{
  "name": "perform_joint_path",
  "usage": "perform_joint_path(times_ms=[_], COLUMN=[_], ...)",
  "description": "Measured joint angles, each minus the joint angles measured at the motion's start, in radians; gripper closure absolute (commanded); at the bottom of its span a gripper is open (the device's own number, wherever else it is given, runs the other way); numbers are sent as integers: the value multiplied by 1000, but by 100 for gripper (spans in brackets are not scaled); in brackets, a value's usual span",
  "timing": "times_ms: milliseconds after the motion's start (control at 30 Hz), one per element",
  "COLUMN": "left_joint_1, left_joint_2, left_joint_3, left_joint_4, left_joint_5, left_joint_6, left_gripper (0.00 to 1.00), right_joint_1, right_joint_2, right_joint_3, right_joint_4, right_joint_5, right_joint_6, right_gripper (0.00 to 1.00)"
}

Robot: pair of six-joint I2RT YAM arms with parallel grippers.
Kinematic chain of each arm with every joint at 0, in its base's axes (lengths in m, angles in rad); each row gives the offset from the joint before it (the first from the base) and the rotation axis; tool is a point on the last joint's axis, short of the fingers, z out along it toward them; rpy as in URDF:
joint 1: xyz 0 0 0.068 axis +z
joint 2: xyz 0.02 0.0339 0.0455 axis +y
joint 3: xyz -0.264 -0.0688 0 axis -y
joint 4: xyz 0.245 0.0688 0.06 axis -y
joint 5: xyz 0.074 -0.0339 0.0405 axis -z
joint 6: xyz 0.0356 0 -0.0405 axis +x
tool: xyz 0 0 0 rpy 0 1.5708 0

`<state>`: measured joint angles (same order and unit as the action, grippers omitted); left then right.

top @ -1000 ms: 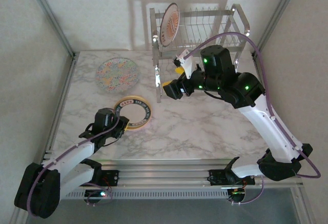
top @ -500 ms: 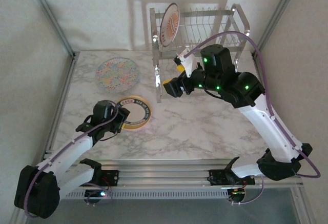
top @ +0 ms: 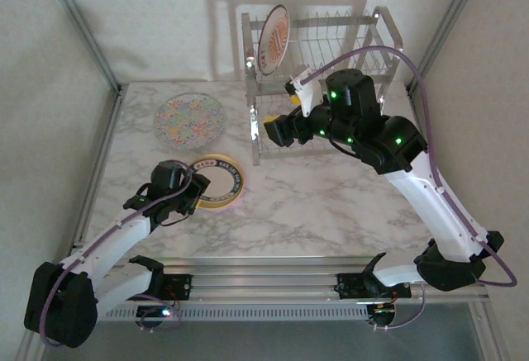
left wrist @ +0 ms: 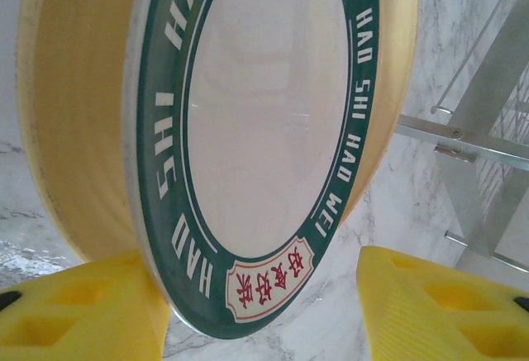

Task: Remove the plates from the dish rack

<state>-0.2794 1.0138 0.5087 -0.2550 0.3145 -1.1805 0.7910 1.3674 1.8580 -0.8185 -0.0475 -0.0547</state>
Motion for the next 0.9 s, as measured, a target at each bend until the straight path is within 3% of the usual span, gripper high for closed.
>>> perform_joint_path(times_ms=[667,900], left_joint_1=[0,0], left_joint_2=[141,172], left_joint_3=[55,143], left_joint_4=[-45,-164], left_joint_5=[-23,-72], left_joint_6=[26,56], left_gripper=[32,30], right_joint_1=[0,0], right_joint_2=[0,0], right_joint_3=[0,0], right_joint_4=[8,13], right_joint_5=[3,11], right_joint_6=[18,21], right_gripper=[15,15])
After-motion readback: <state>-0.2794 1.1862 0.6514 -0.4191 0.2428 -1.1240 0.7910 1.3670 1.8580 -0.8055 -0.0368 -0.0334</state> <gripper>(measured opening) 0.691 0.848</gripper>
